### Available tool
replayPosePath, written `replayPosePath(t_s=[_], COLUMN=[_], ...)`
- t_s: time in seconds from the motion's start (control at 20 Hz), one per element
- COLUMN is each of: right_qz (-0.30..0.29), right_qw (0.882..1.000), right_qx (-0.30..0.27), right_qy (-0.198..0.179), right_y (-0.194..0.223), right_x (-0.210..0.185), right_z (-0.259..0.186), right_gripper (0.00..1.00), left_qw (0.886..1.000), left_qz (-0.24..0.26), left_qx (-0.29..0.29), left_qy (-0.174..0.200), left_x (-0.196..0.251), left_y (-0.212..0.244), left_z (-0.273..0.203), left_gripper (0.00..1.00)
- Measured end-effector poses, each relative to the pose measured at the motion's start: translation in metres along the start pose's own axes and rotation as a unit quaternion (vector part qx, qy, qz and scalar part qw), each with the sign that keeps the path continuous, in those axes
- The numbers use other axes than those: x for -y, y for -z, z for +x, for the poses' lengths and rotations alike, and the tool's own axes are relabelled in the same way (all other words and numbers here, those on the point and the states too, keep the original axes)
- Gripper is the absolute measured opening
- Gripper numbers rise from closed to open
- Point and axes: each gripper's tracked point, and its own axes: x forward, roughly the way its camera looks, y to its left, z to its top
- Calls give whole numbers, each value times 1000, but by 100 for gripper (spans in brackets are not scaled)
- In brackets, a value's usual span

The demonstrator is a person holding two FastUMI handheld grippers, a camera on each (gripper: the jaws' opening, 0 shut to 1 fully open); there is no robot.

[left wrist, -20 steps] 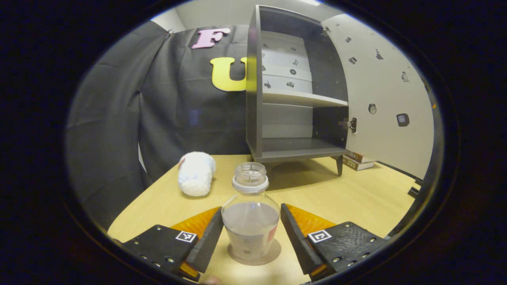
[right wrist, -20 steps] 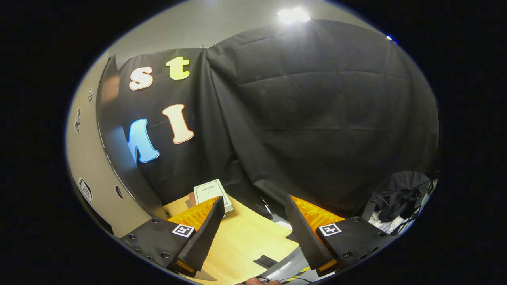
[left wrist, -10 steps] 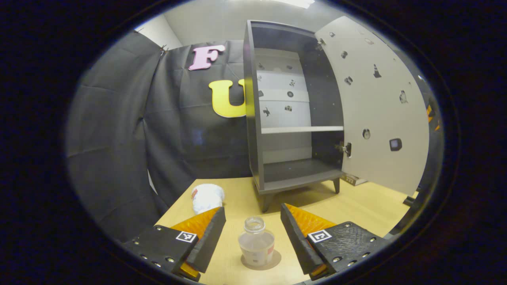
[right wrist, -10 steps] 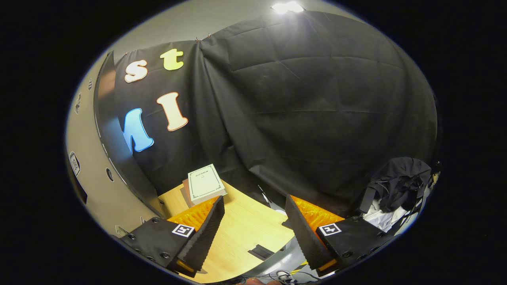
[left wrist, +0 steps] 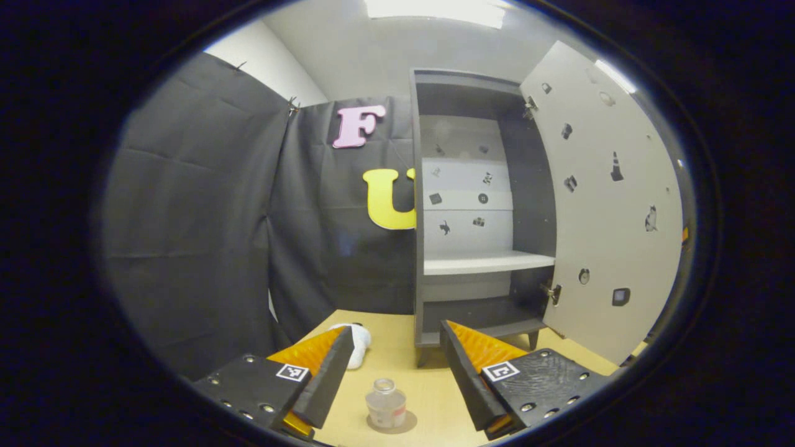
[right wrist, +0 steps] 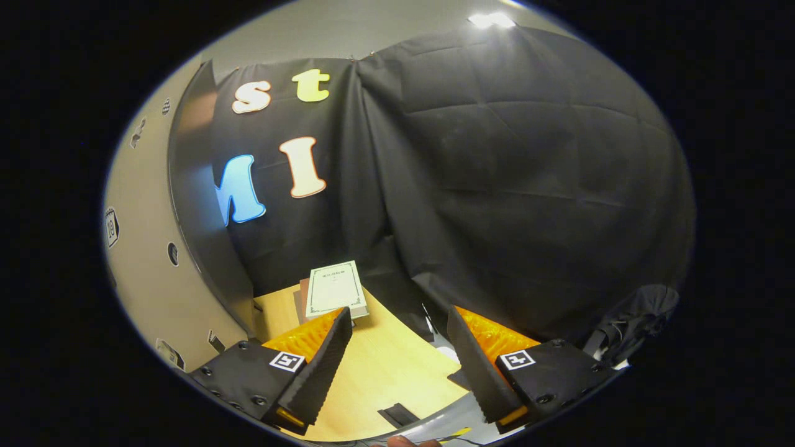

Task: Open the cabinet door with the right hand, grasp the bottle in the cabinet with the left hand and place it on the coaster, then close the cabinet door with the right hand.

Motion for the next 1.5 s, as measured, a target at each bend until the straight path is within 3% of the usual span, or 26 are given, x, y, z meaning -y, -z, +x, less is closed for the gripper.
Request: replayPosePath(t_s=[0.25,0.4,0.45,0.55,0.6,0.65,0.75,0.8,0.9,1.0,1.05,1.2,1.4,1.5], right_qz=[-45,-71,-72,-67,-65,-64,-59,-53,-43,-42,-44,-52,-37,-38], right_qw=[994,982,977,967,961,956,944,939,928,921,920,924,923,931], right_qx=[21,42,48,56,58,59,62,62,60,63,67,82,83,88], right_qy=[-98,-169,-192,-241,-262,-281,-317,-335,-365,-381,-384,-371,-373,-353], right_y=[-28,-52,-59,-74,-81,-87,-100,-105,-113,-120,-123,-132,-136,-135], right_x=[-41,-71,-79,-96,-103,-108,-120,-126,-138,-146,-148,-148,-160,-158], right_z=[-4,-21,-28,-42,-49,-55,-68,-74,-88,-99,-102,-104,-118,-116], right_gripper=[98,98,93,98,93,98,93,98,93,93,98,98,98,98], left_qw=[999,998,998,999,998,999,999,998,997,997,998,993,995,996], left_qz=[-31,-39,-40,-37,-38,-37,-18,-11,-15,-24,-21,19,-7,-10], left_qx=[27,37,36,36,39,33,15,15,20,16,11,27,14,10], left_qy=[6,14,16,11,11,4,-40,-56,-67,-65,-65,-116,-101,-93], left_x=[45,65,69,71,74,76,60,56,57,57,54,12,-5,-19], left_y=[-27,-39,-42,-50,-59,-63,-70,-82,-101,-110,-112,-127,-115,-113], left_z=[-31,-51,-58,-75,-80,-87,-100,-106,-115,-115,-116,-116,-94,-84], left_gripper=[86,86,87,85,86,86,86,86,88,87,87,87,87,87])
